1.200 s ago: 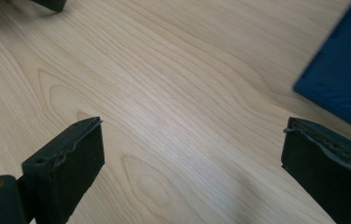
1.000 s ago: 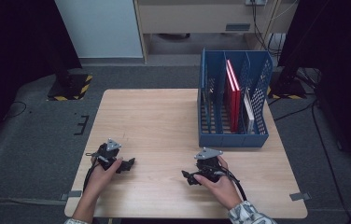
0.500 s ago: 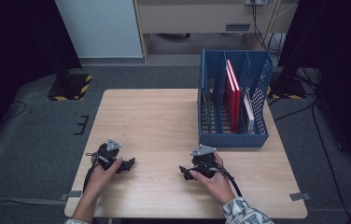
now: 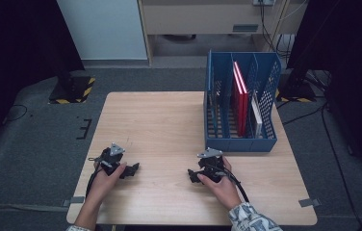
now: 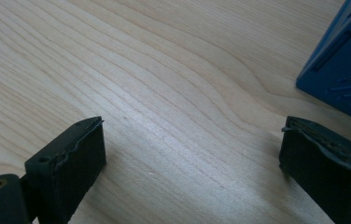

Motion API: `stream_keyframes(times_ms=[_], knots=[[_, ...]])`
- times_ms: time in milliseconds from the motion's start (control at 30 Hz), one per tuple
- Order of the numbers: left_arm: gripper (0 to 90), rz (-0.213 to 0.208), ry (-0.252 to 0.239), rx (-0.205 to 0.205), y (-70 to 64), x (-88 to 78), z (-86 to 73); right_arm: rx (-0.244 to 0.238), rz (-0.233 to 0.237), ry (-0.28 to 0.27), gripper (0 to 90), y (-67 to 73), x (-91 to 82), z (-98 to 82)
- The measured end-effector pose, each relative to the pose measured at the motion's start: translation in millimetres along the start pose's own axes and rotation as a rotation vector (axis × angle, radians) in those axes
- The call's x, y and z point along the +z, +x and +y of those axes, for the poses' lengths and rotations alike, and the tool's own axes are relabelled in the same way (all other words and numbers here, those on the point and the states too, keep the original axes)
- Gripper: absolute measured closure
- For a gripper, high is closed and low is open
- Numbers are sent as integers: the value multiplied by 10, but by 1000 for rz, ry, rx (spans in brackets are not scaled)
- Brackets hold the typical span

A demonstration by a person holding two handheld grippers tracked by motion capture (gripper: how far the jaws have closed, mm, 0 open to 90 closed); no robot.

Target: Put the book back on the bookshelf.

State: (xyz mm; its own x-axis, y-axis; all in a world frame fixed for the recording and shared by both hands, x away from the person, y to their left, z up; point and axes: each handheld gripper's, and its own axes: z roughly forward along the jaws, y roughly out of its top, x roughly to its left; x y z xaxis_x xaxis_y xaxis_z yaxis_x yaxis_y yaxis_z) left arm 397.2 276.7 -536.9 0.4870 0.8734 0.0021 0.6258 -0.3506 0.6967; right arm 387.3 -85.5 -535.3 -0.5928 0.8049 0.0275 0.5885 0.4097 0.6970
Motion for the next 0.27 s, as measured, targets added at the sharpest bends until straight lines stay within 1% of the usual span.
stream_keyframes(times_ms=[100, 167, 267], knots=[[0, 0, 0, 0, 0, 0, 0, -12, -17, -9, 48, -6, 17, -16], [0, 0, 0, 0, 0, 0, 0, -4, -17, -17, 41, -6, 24, -26], [0, -1, 0, 1, 0, 0, 1, -2, -18, -16, 39, -5, 23, -25]])
